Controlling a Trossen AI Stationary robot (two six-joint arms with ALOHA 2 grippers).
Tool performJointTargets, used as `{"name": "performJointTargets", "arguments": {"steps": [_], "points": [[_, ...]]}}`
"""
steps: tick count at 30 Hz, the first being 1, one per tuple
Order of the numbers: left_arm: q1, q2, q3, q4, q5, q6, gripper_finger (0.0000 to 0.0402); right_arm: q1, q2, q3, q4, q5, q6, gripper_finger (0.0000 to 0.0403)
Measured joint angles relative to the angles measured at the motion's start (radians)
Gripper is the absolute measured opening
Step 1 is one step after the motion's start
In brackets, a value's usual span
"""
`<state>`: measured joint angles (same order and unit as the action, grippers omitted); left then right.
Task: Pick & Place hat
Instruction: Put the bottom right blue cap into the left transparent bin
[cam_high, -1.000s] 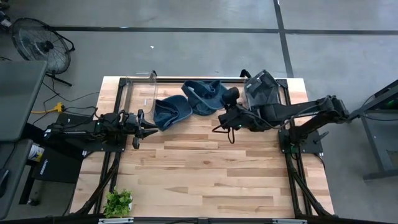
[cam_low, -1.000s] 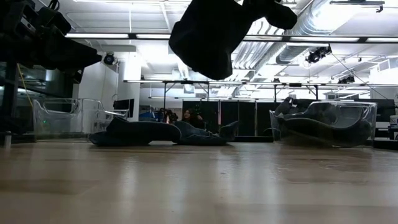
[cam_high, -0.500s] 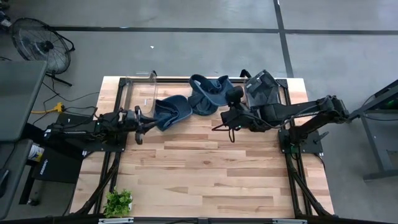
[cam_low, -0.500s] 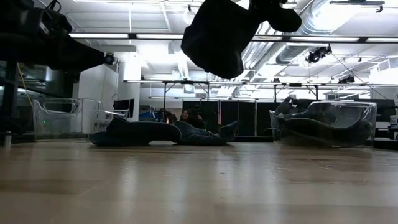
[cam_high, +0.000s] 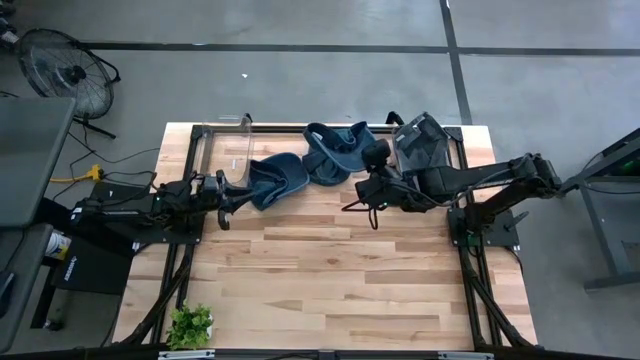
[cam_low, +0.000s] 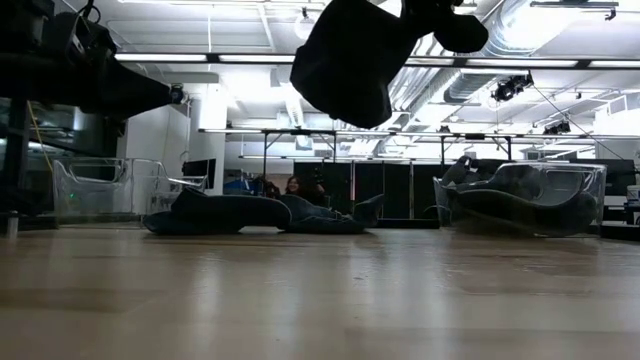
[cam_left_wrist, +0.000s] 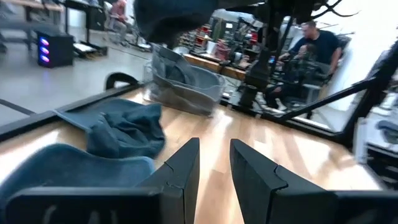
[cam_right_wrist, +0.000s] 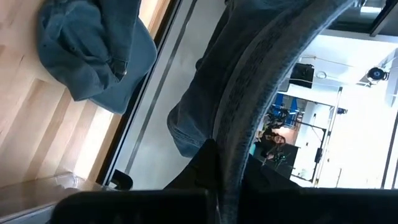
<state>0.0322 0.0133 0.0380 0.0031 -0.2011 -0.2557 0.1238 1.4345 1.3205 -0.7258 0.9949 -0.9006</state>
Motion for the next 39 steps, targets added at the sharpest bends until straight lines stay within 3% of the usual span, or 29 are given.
{"name": "performJointTargets", "arguments": {"steps": [12, 21, 25, 33, 39], "points": [[0.000, 0.000, 0.000, -0.006, 0.050, -0.012, 0.0087, 0.000, 0.000, 0.000, 0.001, 0.005, 0.007, 0.0005], [0.000, 0.013, 0.040, 0.006, 0.027, 0.004, 0.0096, 0.000, 0.000, 0.000, 0.005, 0.005, 0.009, 0.0005], [0.000, 0.046, 0.109, -0.005, -0.003, 0.044, 0.0139, 0.000, 0.000, 0.000, 0.005, -0.002, 0.010, 0.0005], [0.000, 0.207, 0.296, 0.006, -0.059, 0.046, 0.0266, 0.000, 0.004, 0.000, 0.015, -0.013, 0.008, 0.0005], [0.000, 0.444, 0.469, 0.004, -0.071, -0.087, 0.0295, -0.008, 0.060, 0.000, 0.086, 0.102, -0.109, 0.0005]]}}
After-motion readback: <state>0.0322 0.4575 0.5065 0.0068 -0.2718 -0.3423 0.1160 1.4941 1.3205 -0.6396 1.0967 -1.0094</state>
